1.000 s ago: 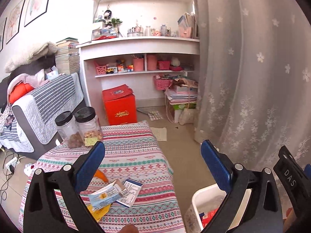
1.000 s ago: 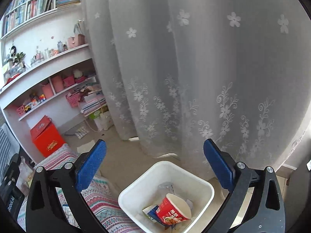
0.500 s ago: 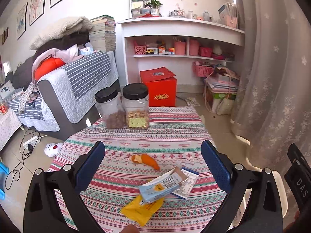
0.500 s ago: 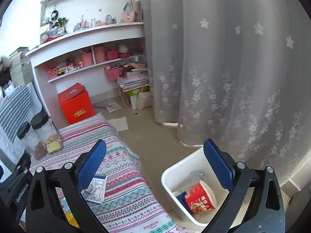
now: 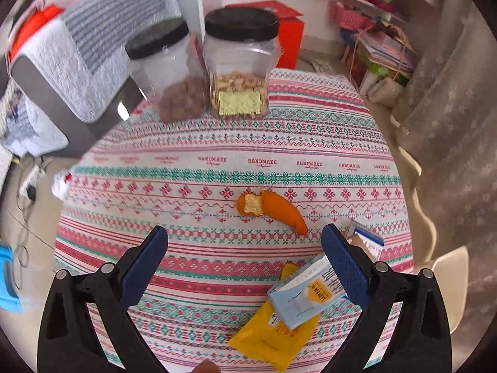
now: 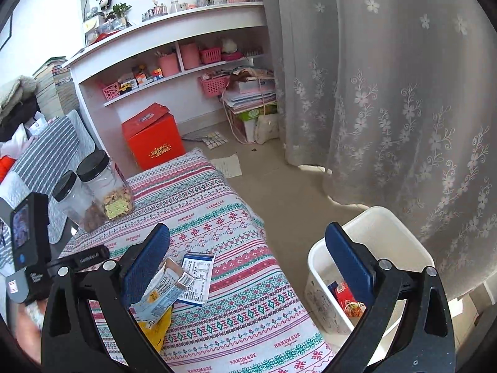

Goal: Collect trash
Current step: 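Grasp the orange peel with the left gripper while the right grasps the white snack packet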

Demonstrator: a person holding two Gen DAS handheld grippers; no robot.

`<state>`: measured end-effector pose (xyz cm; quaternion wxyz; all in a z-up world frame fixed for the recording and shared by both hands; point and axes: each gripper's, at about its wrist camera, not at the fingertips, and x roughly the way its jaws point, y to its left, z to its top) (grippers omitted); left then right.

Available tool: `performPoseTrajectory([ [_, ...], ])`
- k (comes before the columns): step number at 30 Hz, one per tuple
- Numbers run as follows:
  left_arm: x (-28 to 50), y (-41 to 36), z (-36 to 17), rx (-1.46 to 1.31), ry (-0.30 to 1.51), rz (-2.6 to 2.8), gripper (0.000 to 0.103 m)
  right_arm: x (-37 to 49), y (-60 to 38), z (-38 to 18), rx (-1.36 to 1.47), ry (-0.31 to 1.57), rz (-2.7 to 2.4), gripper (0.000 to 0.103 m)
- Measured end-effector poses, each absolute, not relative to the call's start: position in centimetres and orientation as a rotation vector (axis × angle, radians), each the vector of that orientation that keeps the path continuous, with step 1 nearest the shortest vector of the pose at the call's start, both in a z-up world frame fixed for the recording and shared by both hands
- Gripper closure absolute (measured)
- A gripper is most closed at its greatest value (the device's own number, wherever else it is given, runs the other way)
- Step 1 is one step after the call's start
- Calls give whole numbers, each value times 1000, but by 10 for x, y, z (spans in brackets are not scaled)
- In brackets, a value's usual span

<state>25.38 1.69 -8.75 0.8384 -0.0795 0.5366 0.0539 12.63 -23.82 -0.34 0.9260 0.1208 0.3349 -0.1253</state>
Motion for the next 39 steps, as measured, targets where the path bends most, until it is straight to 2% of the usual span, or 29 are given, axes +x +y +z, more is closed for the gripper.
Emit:
performPoseTrajectory([
  [4, 287, 27, -129, -402, 1248, 117, 9, 130, -245, -6, 296, 711, -241, 7],
  [9, 313, 15, -170, -468, 1331, 141, 23, 132, -253, -10, 308, 730, -240, 7],
  [11, 322, 12, -183, -452, 1371, 152, 36, 132, -254, -11, 311, 739, -237, 7],
  [13, 324, 11, -187, -424, 1378, 167, 43, 133, -255, -13, 316, 748, -236, 7],
  [14, 323, 9, -184, -407, 1370, 160, 58, 134, -256, -14, 325, 753, -232, 7],
  [15, 321, 9, -182, -409, 1369, 140, 66, 135, -255, -15, 336, 760, -226, 7],
  [16, 317, 11, -180, -427, 1367, 120, 79, 136, -254, -17, 350, 770, -214, 7],
  [17, 311, 14, -175, -431, 1361, 113, 84, 138, -254, -20, 368, 786, -195, 7],
  [20, 285, 24, -154, -370, 1303, 136, 88, 144, -252, -36, 476, 875, -124, 7],
  [25, 216, 65, -109, -431, 1189, 122, 89, 157, -230, -71, 617, 1030, -18, 7],
  [32, 119, 100, -28, -495, 934, 77, 89, 174, -180, -106, 563, 1120, -40, 7],
  [35, 101, 106, -18, -446, 853, 100, 89, 181, -172, -119, 559, 1152, -40, 7],
  [39, 101, 121, -11, -475, 832, 55, 89, 192, -175, -144, 657, 1179, -26, 9],
])
